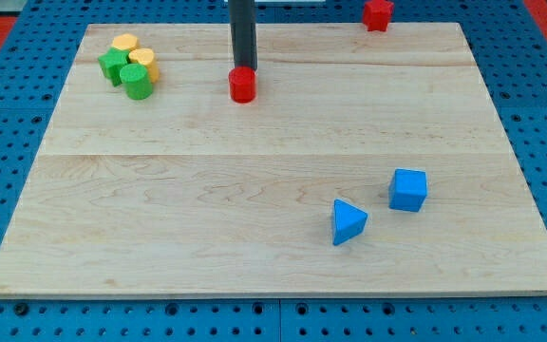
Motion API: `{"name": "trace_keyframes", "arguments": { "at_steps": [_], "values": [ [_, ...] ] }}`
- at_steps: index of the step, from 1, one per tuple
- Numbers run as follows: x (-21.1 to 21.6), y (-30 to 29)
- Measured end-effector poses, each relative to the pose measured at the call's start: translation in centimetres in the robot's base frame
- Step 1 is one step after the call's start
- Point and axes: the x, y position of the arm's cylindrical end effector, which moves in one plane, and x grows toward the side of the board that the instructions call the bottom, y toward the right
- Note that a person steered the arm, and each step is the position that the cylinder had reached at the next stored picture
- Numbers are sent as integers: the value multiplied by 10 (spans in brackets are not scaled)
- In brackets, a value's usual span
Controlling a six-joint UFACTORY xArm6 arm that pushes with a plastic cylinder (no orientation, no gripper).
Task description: Move the red circle closer to the blue triangle
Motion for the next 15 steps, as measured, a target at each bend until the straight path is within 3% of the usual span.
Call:
{"name": "trace_keyframes", "arguments": {
  "at_steps": [3,6,7,8,10,13,15],
  "values": [
    [45,14],
    [30,33],
    [11,-27],
    [29,-51],
    [70,34],
    [136,33],
    [186,72]
  ]
}}
